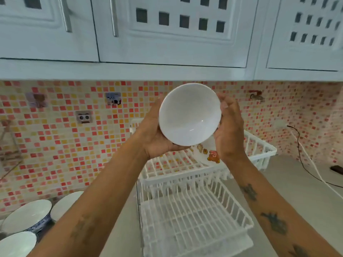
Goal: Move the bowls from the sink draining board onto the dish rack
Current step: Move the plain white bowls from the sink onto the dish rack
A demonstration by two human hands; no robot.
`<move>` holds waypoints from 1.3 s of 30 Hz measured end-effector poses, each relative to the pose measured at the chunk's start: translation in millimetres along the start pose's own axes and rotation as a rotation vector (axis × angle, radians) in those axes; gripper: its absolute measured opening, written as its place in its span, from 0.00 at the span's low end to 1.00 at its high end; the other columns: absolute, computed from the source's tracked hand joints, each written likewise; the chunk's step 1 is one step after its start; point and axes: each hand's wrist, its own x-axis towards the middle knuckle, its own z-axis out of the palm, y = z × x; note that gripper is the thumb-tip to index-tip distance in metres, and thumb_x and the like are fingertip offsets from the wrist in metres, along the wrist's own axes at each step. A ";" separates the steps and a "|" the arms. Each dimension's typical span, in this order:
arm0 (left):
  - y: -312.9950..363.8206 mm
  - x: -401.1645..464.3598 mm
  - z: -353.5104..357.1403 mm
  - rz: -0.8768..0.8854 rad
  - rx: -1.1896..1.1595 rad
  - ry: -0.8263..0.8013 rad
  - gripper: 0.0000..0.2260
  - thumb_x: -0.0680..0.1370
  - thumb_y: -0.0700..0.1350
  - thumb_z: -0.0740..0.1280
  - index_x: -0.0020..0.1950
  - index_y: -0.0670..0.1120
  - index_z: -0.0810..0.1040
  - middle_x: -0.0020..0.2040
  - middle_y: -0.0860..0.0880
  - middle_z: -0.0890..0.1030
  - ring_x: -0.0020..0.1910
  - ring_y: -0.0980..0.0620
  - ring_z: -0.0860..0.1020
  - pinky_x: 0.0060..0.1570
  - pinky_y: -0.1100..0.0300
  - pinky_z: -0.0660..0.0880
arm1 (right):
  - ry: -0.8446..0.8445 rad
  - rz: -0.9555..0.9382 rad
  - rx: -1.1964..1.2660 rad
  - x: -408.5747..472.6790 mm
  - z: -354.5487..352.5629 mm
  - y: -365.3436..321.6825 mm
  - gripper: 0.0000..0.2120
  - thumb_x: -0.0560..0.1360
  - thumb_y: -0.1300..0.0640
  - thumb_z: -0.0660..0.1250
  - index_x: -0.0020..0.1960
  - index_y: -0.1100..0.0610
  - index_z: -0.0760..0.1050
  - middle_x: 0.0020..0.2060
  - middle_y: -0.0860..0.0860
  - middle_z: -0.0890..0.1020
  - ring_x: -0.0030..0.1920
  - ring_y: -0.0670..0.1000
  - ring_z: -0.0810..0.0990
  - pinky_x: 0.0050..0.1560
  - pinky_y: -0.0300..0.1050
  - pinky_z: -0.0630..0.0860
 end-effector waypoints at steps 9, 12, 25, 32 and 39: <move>-37.4 84.1 55.9 0.435 0.692 0.381 0.31 0.69 0.58 0.76 0.65 0.47 0.68 0.58 0.47 0.77 0.51 0.50 0.80 0.48 0.54 0.82 | -0.147 0.507 -0.290 82.8 -84.1 3.7 0.20 0.79 0.38 0.49 0.50 0.49 0.74 0.49 0.52 0.79 0.51 0.52 0.77 0.62 0.51 0.71; -59.0 96.0 57.2 0.485 0.984 0.395 0.33 0.64 0.58 0.79 0.62 0.50 0.68 0.59 0.49 0.70 0.54 0.51 0.74 0.51 0.59 0.77 | -0.176 0.578 -0.382 91.4 -93.3 16.8 0.20 0.75 0.35 0.55 0.49 0.49 0.76 0.55 0.56 0.82 0.56 0.58 0.81 0.64 0.57 0.74; -99.6 115.4 48.3 0.321 1.378 0.328 0.37 0.61 0.54 0.82 0.62 0.44 0.66 0.59 0.47 0.62 0.51 0.51 0.67 0.48 0.63 0.68 | -0.230 0.727 -0.620 81.3 -122.3 68.6 0.06 0.75 0.53 0.63 0.47 0.56 0.74 0.43 0.55 0.79 0.39 0.54 0.76 0.41 0.47 0.71; -102.7 116.3 46.3 0.299 1.353 0.331 0.37 0.61 0.54 0.82 0.62 0.46 0.65 0.60 0.48 0.62 0.56 0.50 0.67 0.54 0.60 0.72 | -0.231 0.716 -0.679 83.0 -122.2 80.8 0.15 0.76 0.51 0.59 0.59 0.59 0.70 0.49 0.56 0.78 0.38 0.53 0.75 0.35 0.43 0.68; -83.9 98.2 47.4 0.207 1.301 0.295 0.42 0.72 0.54 0.74 0.77 0.46 0.53 0.74 0.44 0.57 0.72 0.42 0.66 0.67 0.51 0.69 | -0.156 0.375 -0.926 69.3 -110.0 68.4 0.24 0.78 0.49 0.60 0.72 0.55 0.63 0.73 0.57 0.62 0.69 0.59 0.69 0.63 0.50 0.69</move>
